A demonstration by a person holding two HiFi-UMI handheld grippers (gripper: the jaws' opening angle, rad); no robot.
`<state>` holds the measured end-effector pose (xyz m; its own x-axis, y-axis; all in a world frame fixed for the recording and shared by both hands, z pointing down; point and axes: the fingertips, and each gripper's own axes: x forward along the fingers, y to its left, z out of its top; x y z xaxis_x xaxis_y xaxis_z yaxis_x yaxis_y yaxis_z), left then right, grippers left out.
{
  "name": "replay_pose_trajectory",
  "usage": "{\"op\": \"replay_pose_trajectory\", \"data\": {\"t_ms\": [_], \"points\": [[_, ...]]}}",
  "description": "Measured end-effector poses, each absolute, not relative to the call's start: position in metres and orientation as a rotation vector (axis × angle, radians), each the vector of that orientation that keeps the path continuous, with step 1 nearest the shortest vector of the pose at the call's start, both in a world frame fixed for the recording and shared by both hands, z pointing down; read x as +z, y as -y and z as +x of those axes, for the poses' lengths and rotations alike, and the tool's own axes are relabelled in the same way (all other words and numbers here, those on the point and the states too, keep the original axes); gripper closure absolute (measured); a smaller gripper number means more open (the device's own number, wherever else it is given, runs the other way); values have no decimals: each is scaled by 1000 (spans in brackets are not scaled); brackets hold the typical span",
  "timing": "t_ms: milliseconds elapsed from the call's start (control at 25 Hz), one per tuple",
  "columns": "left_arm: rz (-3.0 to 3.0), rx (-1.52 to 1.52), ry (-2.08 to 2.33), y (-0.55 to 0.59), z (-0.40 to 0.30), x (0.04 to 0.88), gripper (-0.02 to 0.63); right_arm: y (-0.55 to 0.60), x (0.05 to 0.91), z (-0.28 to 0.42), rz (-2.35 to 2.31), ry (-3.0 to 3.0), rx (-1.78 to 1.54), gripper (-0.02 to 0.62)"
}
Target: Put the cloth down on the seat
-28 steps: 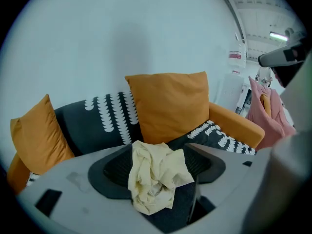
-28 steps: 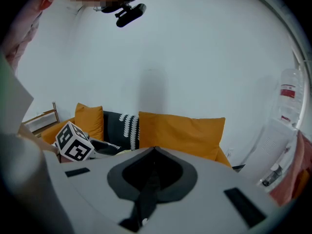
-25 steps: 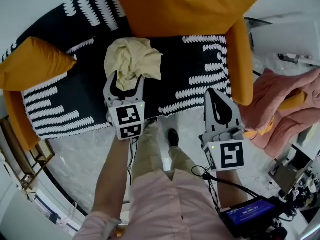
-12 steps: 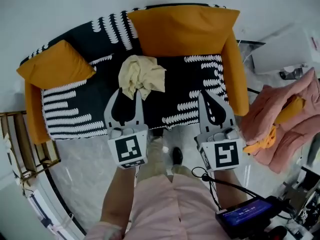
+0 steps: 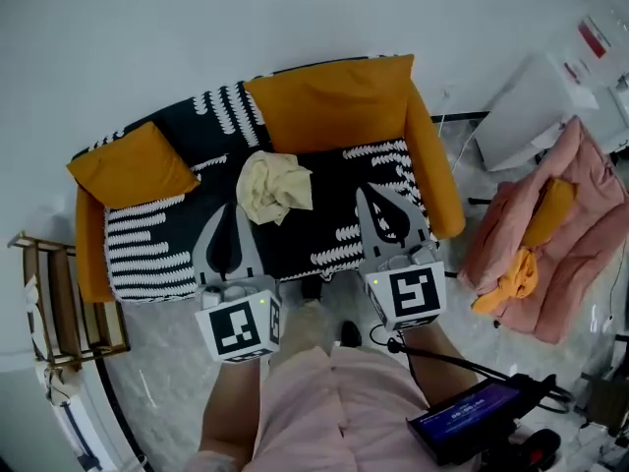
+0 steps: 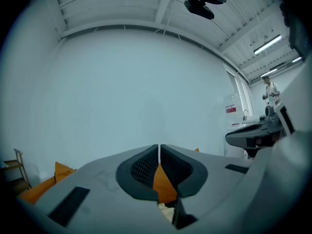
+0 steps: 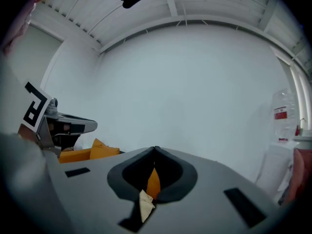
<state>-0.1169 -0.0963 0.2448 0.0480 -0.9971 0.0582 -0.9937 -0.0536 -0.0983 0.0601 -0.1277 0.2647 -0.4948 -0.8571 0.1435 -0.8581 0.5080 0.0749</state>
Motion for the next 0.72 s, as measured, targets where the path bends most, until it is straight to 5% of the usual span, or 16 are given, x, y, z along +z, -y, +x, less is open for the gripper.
{"op": "replay_pose_trajectory", "data": {"t_ms": [720], "points": [[-2196,-71,-2094,46,-87,183,586,83,211,76,1460,2676,-141,595]]}}
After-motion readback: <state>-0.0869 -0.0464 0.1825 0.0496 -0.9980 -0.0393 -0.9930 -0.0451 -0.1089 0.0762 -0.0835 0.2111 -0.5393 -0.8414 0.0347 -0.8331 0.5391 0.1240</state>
